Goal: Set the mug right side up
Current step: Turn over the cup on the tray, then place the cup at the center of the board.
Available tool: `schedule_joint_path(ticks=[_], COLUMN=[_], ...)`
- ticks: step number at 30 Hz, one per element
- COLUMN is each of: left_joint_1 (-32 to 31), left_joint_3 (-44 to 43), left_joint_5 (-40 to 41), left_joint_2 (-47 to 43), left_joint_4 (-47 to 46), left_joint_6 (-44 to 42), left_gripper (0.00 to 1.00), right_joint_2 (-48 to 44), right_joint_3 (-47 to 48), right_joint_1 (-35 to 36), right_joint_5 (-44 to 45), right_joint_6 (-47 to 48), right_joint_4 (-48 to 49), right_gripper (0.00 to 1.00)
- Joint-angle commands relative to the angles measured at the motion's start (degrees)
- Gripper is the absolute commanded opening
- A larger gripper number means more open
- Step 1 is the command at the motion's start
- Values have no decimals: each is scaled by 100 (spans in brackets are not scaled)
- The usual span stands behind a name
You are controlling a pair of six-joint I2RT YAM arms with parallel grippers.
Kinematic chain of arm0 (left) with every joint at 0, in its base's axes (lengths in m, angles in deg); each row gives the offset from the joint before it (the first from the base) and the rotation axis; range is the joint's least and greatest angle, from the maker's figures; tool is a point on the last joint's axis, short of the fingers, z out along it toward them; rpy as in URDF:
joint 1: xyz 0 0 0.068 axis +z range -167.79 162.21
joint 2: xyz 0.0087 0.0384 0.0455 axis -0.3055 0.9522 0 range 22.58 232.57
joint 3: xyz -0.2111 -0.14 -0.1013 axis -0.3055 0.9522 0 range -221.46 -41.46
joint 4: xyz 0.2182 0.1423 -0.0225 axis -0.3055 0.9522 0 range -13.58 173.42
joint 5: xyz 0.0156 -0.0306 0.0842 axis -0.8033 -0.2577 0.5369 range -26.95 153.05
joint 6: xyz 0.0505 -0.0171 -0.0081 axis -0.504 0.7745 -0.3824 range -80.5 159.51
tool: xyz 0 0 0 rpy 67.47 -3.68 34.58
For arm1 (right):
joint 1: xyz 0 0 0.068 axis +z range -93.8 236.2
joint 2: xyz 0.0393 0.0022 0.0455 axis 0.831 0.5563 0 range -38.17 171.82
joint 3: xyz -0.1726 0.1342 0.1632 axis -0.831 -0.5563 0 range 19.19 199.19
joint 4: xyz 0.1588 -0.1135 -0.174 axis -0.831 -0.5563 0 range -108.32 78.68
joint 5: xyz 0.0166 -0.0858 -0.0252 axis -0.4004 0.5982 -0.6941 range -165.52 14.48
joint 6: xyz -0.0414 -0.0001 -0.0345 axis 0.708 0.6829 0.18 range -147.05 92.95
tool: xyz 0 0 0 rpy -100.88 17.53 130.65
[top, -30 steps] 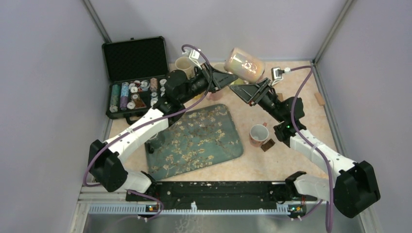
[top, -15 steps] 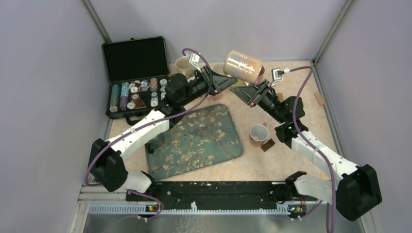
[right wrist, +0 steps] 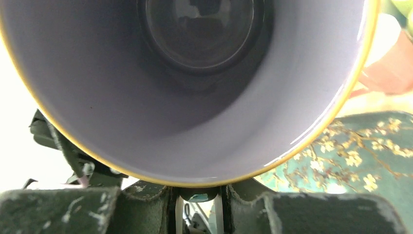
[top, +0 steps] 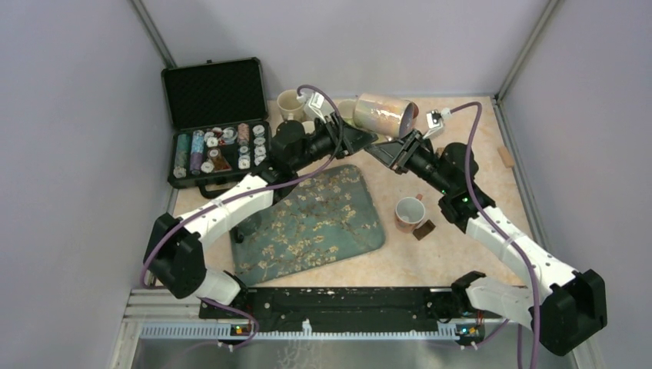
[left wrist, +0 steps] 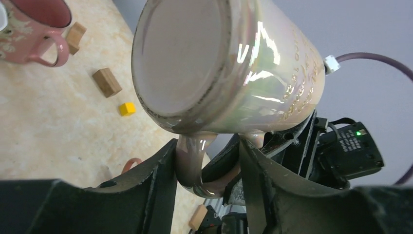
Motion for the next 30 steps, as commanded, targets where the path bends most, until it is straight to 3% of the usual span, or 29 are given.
schedule_joint_path(ticks=[1, 14, 22, 30], left_joint_1=[-52, -56, -10, 112], left_joint_3=[-121, -141, -263, -133], left_joint_5=[-27, 438, 763, 952], left_joint_2=[-98, -326, -756, -1343], left_joint_4=[-61, 1115, 2024, 2710], left_joint_6=[-476, -1410, -2180, -2643], left_gripper=[58, 97, 98, 98], right_joint_2=[-173, 79, 612, 1707], right_joint_3=[444, 1001, 1522, 2314], right_joint_1=[-59, -59, -66, -68], right_joint_5=[817, 1549, 1952, 2184], right_joint_6=[661, 1414, 1950, 2670], right_joint_4=[-506, -1904, -2807, -3569], right_gripper=[0, 0, 0, 0])
